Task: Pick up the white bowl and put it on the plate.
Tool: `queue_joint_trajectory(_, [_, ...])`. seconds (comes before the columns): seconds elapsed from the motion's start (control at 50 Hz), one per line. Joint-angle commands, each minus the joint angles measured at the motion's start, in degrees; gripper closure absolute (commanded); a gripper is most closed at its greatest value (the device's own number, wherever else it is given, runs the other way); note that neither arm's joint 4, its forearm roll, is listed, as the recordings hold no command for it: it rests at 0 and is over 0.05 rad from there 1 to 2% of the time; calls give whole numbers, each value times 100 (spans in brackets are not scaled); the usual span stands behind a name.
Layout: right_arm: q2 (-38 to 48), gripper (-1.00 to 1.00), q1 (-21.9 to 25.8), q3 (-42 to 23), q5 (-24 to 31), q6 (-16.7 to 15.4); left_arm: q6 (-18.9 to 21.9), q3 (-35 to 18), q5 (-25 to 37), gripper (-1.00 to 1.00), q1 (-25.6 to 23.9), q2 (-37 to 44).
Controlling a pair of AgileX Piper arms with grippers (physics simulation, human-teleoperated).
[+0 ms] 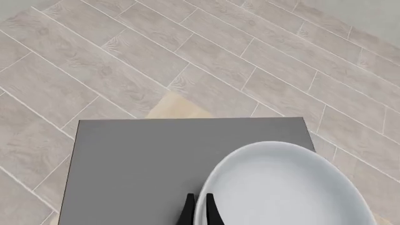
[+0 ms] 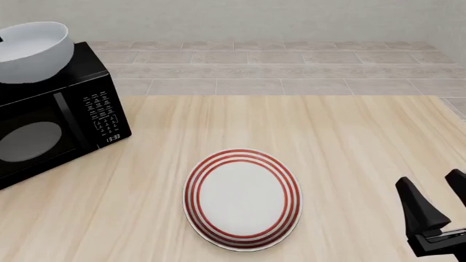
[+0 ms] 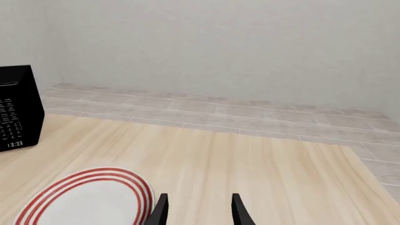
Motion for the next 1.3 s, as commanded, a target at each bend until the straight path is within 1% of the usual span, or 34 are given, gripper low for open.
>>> queue_joint_trajectory(0.02, [74, -100, 3, 22, -66, -18, -604, 31, 199, 100, -630, -410])
queue_joint_trajectory(0.06, [90, -100, 8, 30, -86, -10, -702, 113, 148, 100, -795, -549])
queue_joint_trajectory(0.08, [112, -100, 2, 44, -118, -13, -691, 156, 150, 100, -730, -575])
queue_joint_trajectory(0.1, [138, -100, -8, 56, -153, -9, -780, 455, -79, 100, -834, -637])
queue_joint_trajectory(0.12, [167, -100, -6, 65, -180, -9, -772, 292, 114, 100, -906, -729])
queue_joint_trajectory(0.16, [160, -100, -10, 62, -170, -30, -793, 262, 206, 100, -890, -819])
queue_joint_trajectory(0.2, [130, -100, -9, 54, -139, -47, -752, 552, -3, 100, -996, -996])
queue_joint_trajectory(0.22, [127, -100, -17, 50, -133, -41, -769, 403, 173, 100, -990, -1019])
queue_joint_trajectory(0.26, [114, -100, -6, 46, -116, -49, -811, 433, 218, 100, -1206, -1127])
queue_joint_trajectory(0.28, [97, -100, -6, 46, -100, -53, -758, 489, 214, 100, -1178, -1240])
queue_joint_trajectory(0.32, [84, -100, -20, 50, -93, -50, -765, 896, -47, 100, -1303, -1449])
queue_joint_trajectory(0.34, [69, -100, -24, 50, -80, -42, -718, 989, -73, 100, -1360, -1525])
queue_joint_trajectory(0.36, [57, -100, -25, 50, -69, -40, -683, 788, 138, 100, -1341, -1546])
queue_joint_trajectory(0.38, [56, -100, -27, 49, -65, -43, -685, 759, 183, 100, -1396, -1582])
queue_joint_trajectory(0.4, [54, -100, -23, 51, -66, -45, -664, 824, 167, 100, -1528, -1664])
queue_joint_trajectory(0.5, [77, -100, -19, 50, -84, -48, -374, 1139, 62, 100, -1729, -1997])
queue_joint_trajectory(0.52, [120, -100, -37, 61, -135, -42, -308, 1331, -20, 100, -1828, -2160])
queue_joint_trajectory(0.56, [241, -100, -92, 109, -272, -179, -217, 1698, -205, 100, -1968, -2403])
queue_joint_trajectory(0.58, [237, -100, -65, 104, -266, -143, -220, 1461, 31, 100, -2027, -2405])
queue_joint_trajectory(0.6, [220, -100, -34, 92, -240, -101, -191, 1470, 61, 100, -2101, -2476])
queue_joint_trajectory(0.62, [191, -100, -34, 84, -212, -117, -83, 1694, -94, 100, -2126, -2589])
queue_joint_trajectory(0.66, [166, -100, -46, 74, -195, -97, -51, 1709, -34, 100, -2256, -2655])
queue_joint_trajectory(0.68, [163, -100, -41, 73, -194, -88, 1, 1940, -194, 100, -2312, -2753])
queue_joint_trajectory(0.7, [159, -100, -47, 80, -199, -103, 20, 1820, -37, 100, -2364, -2792])
queue_joint_trajectory(0.74, [159, -100, -44, 90, -208, -112, 21, 1841, -17, 100, -2413, -2836])
queue_joint_trajectory(0.78, [172, -100, -46, 112, -242, -86, 64, 1988, -69, 100, -2558, -2911])
queue_joint_trajectory(0.8, [165, -100, -48, 115, -241, -87, 101, 2302, -292, 100, -2622, -2991])
queue_joint_trajectory(0.84, [138, -100, -40, 110, -215, -77, 120, 2219, -172, 100, -2688, -3024])
queue_joint_trajectory(0.86, [97, -100, -44, 110, -183, -82, 166, 2269, -160, 100, -2925, -3084])
queue_joint_trajectory(0.9, [63, -100, -51, 113, -155, -74, 150, 2347, -176, 100, -3076, -3145])
queue_joint_trajectory(0.92, [63, -100, -51, 113, -155, -74, 175, 2419, -226, 100, -2996, -3190])
queue_joint_trajectory(0.98, [-3, -100, -74, 127, -99, -74, 183, 2516, -276, 100, -3179, -3160])
queue_joint_trajectory(1.12, [-103, -100, -115, 135, -10, -41, 326, 3026, -586, 100, -3584, -3271])
queue_joint_trajectory(1.3, [-139, -100, -103, 124, 19, -61, 291, 3546, -848, 100, -4218, -3407])
